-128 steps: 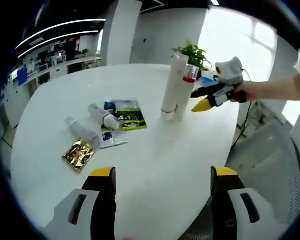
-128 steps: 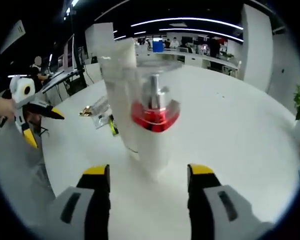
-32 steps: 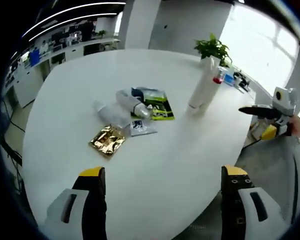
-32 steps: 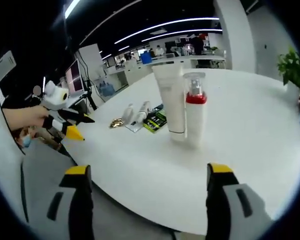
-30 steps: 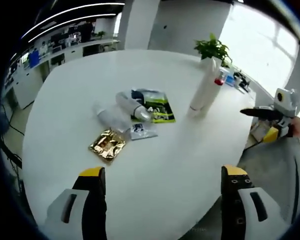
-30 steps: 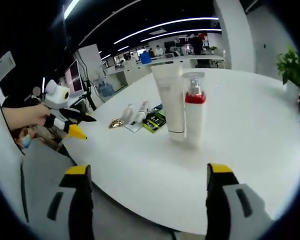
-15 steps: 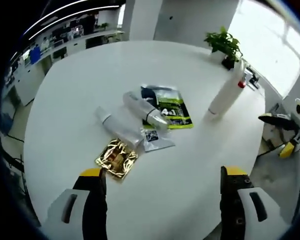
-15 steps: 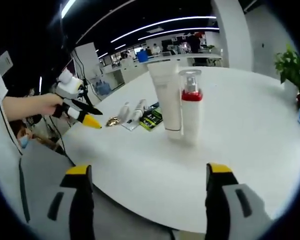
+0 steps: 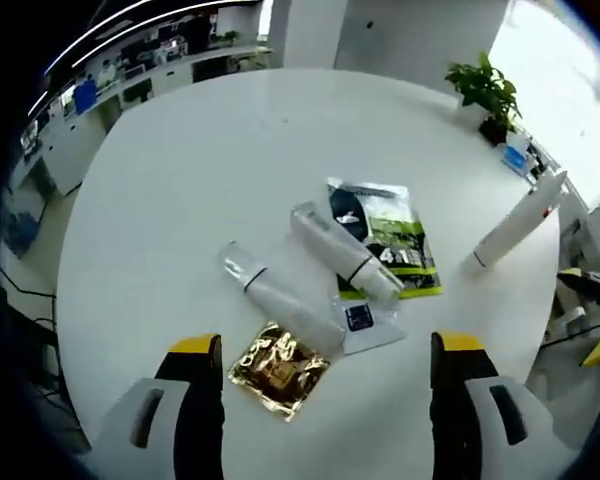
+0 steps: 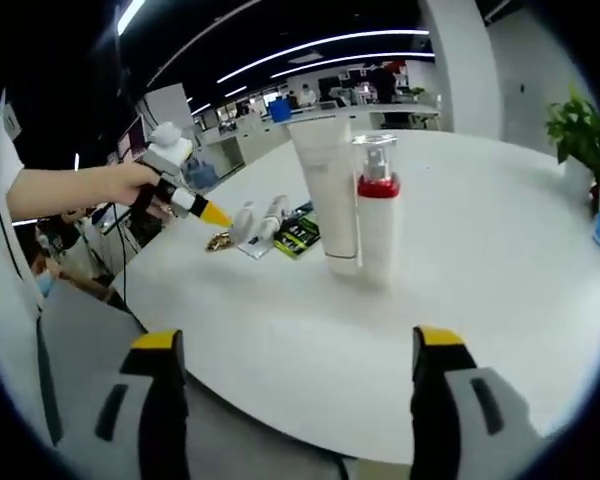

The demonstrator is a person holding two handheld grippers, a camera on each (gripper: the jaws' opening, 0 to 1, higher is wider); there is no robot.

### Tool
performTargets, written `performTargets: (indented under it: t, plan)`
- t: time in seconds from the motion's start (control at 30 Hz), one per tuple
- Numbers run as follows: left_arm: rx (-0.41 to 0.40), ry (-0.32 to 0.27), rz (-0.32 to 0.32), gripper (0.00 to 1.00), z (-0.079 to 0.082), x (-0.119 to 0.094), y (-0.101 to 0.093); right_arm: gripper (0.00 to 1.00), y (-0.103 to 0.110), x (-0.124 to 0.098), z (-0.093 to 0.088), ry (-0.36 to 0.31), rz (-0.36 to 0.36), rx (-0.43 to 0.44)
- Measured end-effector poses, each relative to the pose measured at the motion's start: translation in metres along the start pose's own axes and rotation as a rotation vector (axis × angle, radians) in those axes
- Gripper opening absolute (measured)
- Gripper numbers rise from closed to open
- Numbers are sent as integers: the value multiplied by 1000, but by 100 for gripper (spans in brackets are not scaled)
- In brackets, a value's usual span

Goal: Arrange the skincare products in the storage area until every visible bottle or jar stands upright without overlapping.

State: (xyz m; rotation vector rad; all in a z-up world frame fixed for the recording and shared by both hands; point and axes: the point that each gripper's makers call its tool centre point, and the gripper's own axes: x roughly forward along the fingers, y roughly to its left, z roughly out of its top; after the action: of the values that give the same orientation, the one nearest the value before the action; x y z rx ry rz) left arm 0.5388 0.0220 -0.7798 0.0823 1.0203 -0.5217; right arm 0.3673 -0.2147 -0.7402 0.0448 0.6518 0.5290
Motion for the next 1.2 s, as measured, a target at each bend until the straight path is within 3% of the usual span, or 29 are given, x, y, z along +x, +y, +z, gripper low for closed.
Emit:
performTargets:
  t: [0.2, 0.37, 0.47, 0.67, 0.93, 1.2]
  plan:
    - [18, 31, 51, 71, 11, 15, 11, 94, -2, 0, -1, 5, -12, 2]
    - [-19, 86, 80, 54, 16, 28, 22, 94, -3, 0, -3, 14, -19, -5]
    - [-38, 129, 103, 54, 14, 35, 30, 94, -4, 0, -2, 13, -21, 5]
    - [-41, 177, 141, 43, 12, 44, 41, 93, -5, 0, -2, 10, -27, 17]
    - [15, 192, 166, 27, 13, 52, 51, 93, -6, 0, -3, 12, -32, 26]
    - [61, 186, 154, 19, 12, 55, 57, 92, -6, 0, -3, 12, -32, 26]
